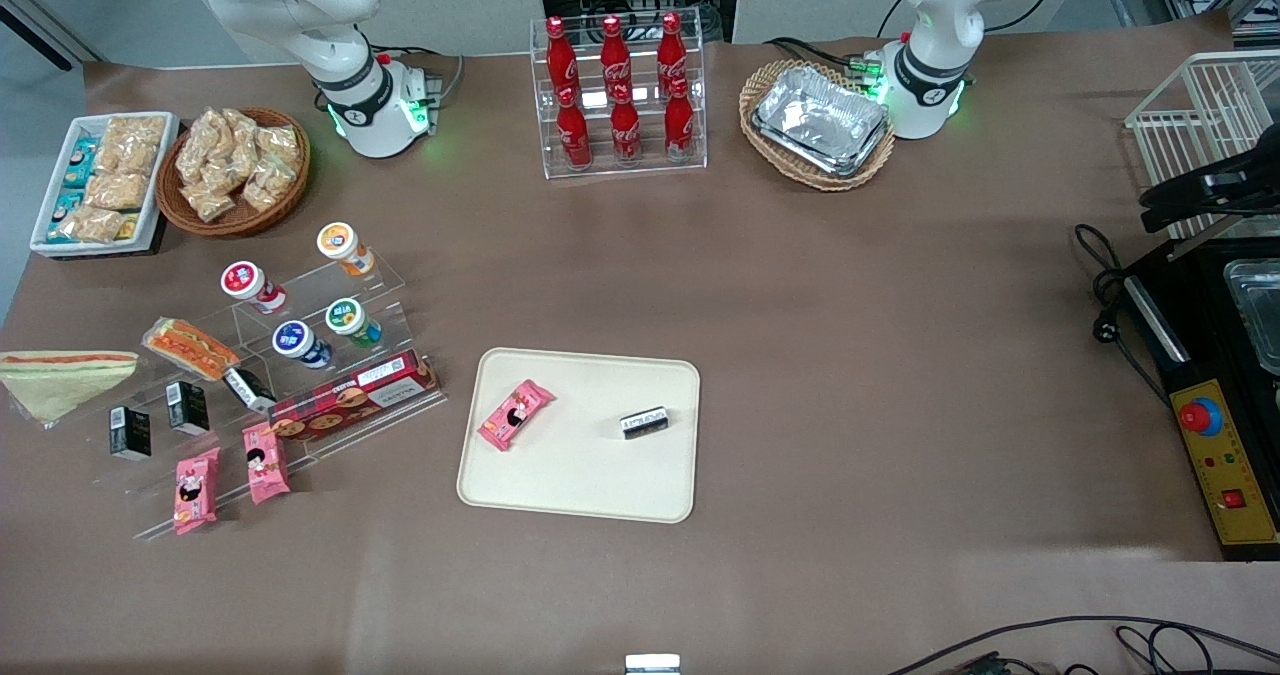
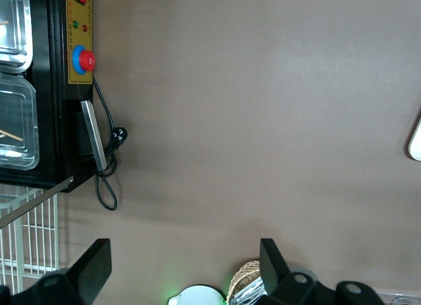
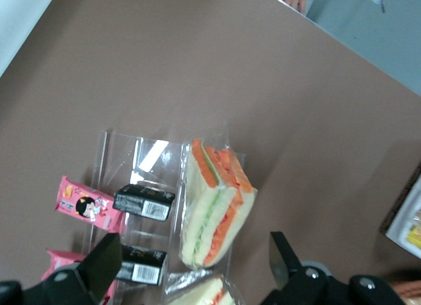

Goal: Place sandwich on tray
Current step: 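Lower the right gripper and grasp the wrapped triangular sandwich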

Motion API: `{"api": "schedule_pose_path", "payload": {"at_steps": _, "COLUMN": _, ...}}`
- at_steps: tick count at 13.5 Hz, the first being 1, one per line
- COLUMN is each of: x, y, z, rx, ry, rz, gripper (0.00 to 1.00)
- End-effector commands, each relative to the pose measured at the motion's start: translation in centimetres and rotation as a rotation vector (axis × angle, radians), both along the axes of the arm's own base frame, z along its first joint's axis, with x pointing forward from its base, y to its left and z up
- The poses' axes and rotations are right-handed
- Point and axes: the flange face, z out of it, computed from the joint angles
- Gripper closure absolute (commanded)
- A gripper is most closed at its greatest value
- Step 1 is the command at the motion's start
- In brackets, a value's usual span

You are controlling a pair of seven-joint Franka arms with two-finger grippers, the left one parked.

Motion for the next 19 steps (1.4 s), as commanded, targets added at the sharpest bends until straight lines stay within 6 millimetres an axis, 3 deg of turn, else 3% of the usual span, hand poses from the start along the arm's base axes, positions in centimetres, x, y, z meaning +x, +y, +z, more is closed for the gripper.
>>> {"api": "schedule_pose_path", "payload": {"at_steps": 1, "x": 0.3, "y": -0.5, "z": -2.4, "rx": 0.017, "ry": -0.048, "rz": -0.036, "gripper": 0.0}}
{"api": "schedule_pose_path", "payload": {"at_steps": 3, "x": 0.6, "y": -0.6, "z": -3.2, "rx": 0.031, "ry": -0.056, "rz": -0.003, "gripper": 0.0}}
{"api": "schedule_pose_path", "payload": {"at_steps": 5, "x": -0.1, "y": -2.2, "z": -4.4, "rx": 0.069, "ry": -0.072, "rz": 0.01, "gripper": 0.0}}
{"api": "schedule_pose_path", "payload": {"at_steps": 8, "x": -0.3, "y": -2.9, "z": -5.9, "rx": 0.085, "ry": -0.077, "rz": 0.024, "gripper": 0.0}}
{"api": "schedule_pose_path", "payload": {"at_steps": 13, "x": -0.9, "y": -2.9, "z": -8.4, "rx": 0.096, "ry": -0.081, "rz": 0.01, "gripper": 0.0}}
{"api": "schedule_pose_path", "payload": {"at_steps": 19, "x": -0.2, "y": -2.5, "z": -8.9, "rx": 0.093, "ry": -0.077, "rz": 0.018, "gripper": 0.0}}
